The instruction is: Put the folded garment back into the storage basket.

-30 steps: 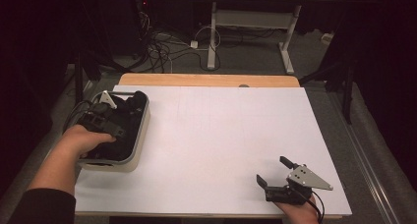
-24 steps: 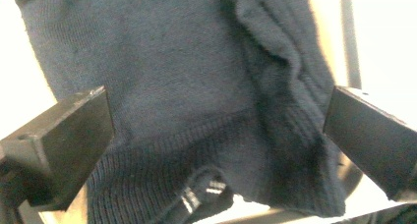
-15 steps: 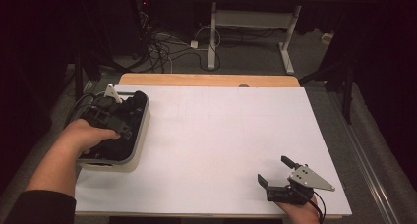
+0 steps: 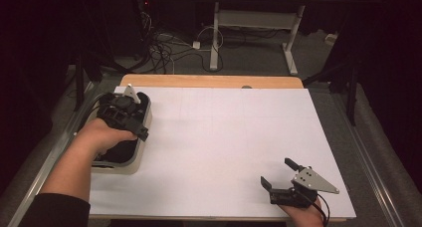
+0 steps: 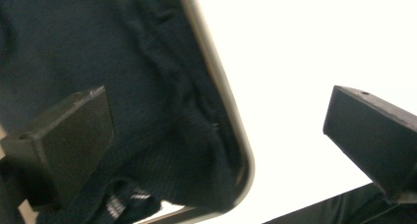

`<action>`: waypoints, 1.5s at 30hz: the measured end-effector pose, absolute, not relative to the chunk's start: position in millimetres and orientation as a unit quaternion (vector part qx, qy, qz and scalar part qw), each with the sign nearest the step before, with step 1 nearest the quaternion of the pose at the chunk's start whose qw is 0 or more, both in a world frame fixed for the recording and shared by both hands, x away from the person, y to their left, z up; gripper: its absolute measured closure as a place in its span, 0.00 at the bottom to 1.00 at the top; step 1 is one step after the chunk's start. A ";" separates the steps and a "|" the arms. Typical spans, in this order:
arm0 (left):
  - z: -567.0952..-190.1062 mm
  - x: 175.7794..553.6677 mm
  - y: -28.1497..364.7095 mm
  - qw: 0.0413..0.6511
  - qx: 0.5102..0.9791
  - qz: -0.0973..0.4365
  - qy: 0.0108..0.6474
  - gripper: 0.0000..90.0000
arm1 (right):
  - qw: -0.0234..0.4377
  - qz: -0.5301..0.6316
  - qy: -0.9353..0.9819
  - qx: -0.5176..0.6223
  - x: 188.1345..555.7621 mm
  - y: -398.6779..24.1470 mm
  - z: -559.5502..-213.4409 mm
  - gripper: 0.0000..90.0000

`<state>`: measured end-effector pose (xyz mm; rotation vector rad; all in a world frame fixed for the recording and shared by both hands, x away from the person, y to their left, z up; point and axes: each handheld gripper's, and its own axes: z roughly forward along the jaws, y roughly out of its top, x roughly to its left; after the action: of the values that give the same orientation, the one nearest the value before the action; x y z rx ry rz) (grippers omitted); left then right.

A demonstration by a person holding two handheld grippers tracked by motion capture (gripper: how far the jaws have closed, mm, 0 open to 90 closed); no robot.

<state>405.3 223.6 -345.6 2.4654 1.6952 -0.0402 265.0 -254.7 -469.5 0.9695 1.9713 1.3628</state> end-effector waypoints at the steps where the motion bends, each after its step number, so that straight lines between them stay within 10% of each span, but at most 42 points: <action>1: -346.5 405.7 219.4 0.074 0.824 -0.014 0.562 0.00 | 0.274 0.507 0.733 0.361 264.9 -254.7 -469.4 0.00; 45: -431.4 402.6 131.7 0.109 0.861 -0.063 0.494 0.00 | 0.270 0.506 0.736 0.359 264.3 -253.2 -471.7 0.00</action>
<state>402.6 131.7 -431.4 2.5299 1.4510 -0.1854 264.3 -253.2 -471.7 0.9662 1.9843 1.3647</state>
